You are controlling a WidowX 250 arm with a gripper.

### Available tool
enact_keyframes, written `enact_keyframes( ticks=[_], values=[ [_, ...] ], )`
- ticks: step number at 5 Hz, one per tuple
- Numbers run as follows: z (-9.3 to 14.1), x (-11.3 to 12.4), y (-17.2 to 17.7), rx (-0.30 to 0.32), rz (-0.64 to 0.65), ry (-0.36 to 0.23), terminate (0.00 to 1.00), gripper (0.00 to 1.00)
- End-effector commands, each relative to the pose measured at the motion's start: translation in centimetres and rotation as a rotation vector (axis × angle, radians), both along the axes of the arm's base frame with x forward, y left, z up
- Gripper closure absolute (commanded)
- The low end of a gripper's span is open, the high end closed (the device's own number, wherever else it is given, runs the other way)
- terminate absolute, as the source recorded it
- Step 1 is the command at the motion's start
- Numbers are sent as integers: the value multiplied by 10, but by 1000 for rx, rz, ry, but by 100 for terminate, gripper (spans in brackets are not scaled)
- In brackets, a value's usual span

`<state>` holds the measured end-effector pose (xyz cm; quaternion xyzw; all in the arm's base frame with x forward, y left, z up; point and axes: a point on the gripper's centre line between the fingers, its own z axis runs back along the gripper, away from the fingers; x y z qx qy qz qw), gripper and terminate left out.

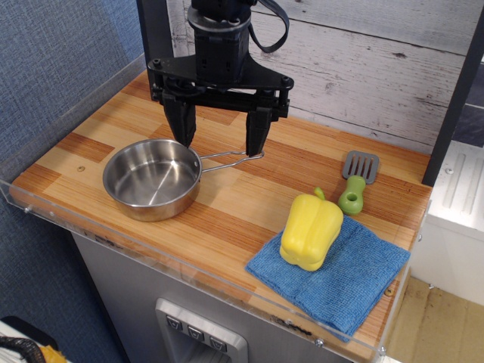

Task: Put utensil behind the pan

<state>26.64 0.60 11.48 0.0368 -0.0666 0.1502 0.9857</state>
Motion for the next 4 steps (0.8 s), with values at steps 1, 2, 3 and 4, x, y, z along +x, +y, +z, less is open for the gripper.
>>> enact_keyframes(
  ticks=[1, 2, 3, 4],
  values=[
    [0, 0, 0, 0, 0, 0, 0, 0],
    [-9, 18, -3, -6, -3, 5, 0, 0],
    [-12, 36, -9, -17, -39, -1, 0, 0],
    [-13, 57, -29, -20, -91, -22, 0, 0]
  ],
)
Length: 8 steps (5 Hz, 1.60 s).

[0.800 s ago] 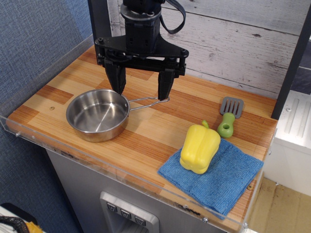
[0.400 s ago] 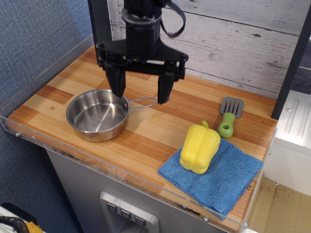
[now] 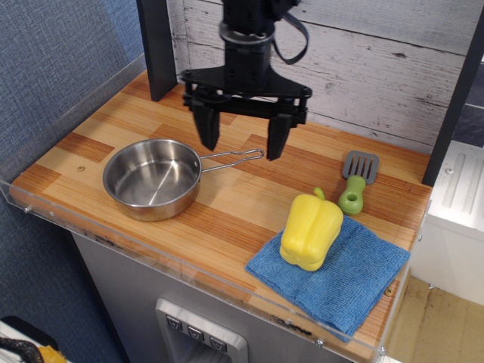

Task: Put utensil behind the pan

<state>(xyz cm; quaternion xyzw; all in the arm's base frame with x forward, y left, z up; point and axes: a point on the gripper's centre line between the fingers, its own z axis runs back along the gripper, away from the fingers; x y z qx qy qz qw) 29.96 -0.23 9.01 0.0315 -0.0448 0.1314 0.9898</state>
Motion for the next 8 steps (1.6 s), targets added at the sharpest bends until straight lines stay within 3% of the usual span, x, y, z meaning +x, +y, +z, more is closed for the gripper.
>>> enact_keyframes(
  ticks=[1, 3, 5, 7, 8],
  values=[
    [10, 32, -46, -22, -107, -76, 0, 0],
    [-17, 22, -86, 17, -130, -39, 0, 0],
    [-50, 16, -86, 68, -38, -10, 0, 0],
    [-55, 37, -84, 81, 49, -101, 0, 0],
    [-44, 49, -88, 76, 51, -155, 0, 0]
  ],
)
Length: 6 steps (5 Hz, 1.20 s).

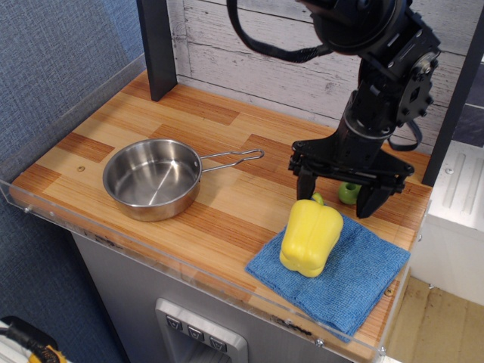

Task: Put utensil behind the pan

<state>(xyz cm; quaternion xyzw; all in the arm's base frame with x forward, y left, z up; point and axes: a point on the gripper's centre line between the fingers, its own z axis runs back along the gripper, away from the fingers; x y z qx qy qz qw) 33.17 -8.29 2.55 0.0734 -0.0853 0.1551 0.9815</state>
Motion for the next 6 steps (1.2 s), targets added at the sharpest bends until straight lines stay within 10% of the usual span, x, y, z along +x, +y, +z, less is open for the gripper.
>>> enact_keyframes(
  ticks=[1, 6],
  values=[
    [27, 21, -10, -17, 0, -110, 0, 0],
    [-44, 33, 8, -79, -5, 38, 0, 0]
  ],
)
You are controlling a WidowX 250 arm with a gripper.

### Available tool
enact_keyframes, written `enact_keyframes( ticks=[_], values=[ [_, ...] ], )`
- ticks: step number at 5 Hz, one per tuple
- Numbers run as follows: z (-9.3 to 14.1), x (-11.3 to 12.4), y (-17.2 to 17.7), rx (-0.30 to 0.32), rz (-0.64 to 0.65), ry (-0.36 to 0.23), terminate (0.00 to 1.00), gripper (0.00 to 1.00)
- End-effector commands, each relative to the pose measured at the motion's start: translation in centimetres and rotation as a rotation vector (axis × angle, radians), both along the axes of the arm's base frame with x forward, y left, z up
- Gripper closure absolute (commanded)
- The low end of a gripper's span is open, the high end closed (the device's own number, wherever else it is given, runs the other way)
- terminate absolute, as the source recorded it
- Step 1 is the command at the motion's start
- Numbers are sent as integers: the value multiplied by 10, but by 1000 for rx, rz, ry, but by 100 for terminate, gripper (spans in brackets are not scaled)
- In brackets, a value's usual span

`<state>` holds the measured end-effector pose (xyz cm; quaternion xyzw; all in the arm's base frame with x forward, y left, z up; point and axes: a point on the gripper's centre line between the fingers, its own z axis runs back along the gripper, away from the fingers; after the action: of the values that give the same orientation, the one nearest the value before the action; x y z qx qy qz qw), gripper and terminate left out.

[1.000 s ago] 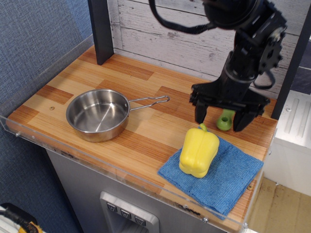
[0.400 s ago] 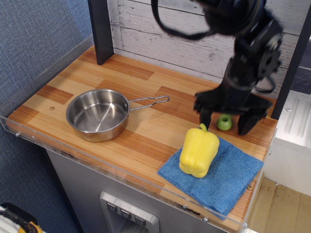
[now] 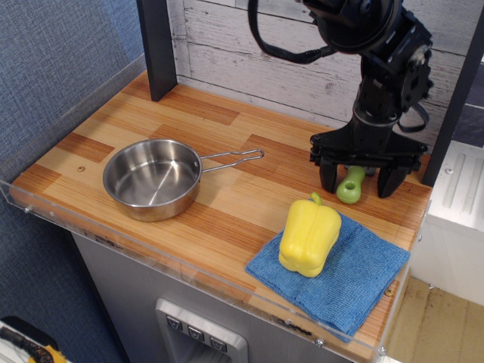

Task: Put utensil behind the pan

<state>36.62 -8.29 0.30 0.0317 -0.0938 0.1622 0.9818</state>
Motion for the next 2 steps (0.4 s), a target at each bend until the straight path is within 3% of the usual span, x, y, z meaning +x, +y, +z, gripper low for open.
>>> enact_keyframes(
  ticks=[1, 2],
  values=[
    [-18, -1, 9, -6, -34, 55, 0, 100],
    [-4, -9, 10, -21, -63, 40, 0, 100]
  ],
)
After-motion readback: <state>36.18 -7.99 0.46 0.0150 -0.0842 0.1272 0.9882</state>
